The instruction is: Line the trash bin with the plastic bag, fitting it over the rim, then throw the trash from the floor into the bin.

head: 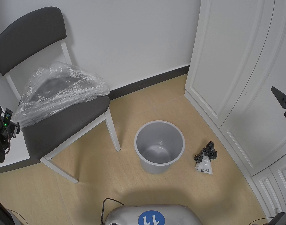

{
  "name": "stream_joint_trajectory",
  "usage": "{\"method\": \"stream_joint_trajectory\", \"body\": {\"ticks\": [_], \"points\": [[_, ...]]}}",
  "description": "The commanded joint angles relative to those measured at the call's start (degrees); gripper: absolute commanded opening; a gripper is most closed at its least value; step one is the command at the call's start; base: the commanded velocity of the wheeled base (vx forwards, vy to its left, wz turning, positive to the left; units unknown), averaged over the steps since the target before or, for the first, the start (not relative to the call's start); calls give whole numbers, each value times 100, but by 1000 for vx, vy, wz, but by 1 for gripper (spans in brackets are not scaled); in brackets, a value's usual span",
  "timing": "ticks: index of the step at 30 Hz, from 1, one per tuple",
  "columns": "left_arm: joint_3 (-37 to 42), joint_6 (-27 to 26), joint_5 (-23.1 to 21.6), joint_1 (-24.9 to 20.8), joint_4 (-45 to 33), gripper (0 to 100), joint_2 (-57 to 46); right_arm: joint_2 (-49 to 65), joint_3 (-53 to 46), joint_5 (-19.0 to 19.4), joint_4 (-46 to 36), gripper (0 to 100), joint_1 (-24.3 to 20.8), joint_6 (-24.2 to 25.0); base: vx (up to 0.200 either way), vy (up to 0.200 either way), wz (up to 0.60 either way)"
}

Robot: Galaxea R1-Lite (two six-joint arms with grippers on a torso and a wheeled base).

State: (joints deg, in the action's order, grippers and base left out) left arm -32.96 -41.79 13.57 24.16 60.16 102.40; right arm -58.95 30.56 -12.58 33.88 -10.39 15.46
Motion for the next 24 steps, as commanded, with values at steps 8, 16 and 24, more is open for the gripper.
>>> {"method": "stream_joint_trajectory", "body": {"ticks": [8, 16, 24], "points": [[-826, -57, 32, -69, -4, 100, 843, -81, -50, 19, 31, 100, 2, 1, 0, 0, 0], [-1406, -57, 32, -280, -48, 0, 1036, -160, -77, 19, 31, 100, 2, 1, 0, 0, 0], [-1388, -31, -12, -360, -31, 0, 992, -160, -85, 19, 31, 100, 2, 1, 0, 0, 0]]}}
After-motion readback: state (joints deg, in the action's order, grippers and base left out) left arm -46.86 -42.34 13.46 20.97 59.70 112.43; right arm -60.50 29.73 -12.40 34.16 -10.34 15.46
